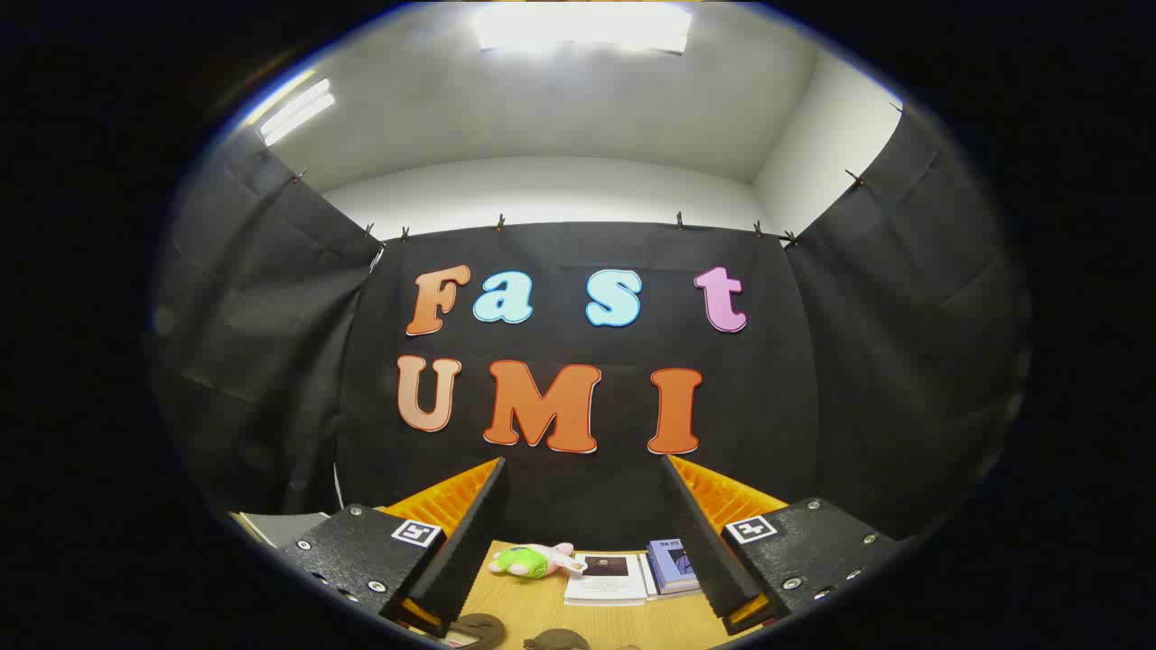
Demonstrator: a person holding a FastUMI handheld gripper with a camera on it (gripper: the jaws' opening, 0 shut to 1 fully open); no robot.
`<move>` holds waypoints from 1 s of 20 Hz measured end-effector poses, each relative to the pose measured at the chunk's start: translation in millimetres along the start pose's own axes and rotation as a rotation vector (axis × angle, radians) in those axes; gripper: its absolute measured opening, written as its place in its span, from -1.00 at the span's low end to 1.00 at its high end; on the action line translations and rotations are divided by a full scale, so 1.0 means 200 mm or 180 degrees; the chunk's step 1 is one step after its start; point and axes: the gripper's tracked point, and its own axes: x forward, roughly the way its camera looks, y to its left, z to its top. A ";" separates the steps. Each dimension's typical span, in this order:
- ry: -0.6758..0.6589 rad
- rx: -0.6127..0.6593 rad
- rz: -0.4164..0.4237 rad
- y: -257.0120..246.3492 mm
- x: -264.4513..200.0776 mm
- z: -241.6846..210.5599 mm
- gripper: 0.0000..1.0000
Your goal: Open the storage box then place both shoes into the box .Put the left shoe in first, then the right shoe, with the right side of both shoes facing outward in a uniform manner.
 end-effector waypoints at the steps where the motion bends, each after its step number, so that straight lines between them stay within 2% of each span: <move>1: -0.0003 0.0022 -0.0004 0.00 0.00 0.00 0.97; 7: 0.0046 0.0116 0.0088 0.04 0.03 -0.03 0.97; 14: 0.0053 0.0017 0.0112 0.08 0.02 -0.03 0.97; 20: 0.0217 0.0130 0.0256 0.14 0.03 -0.16 0.97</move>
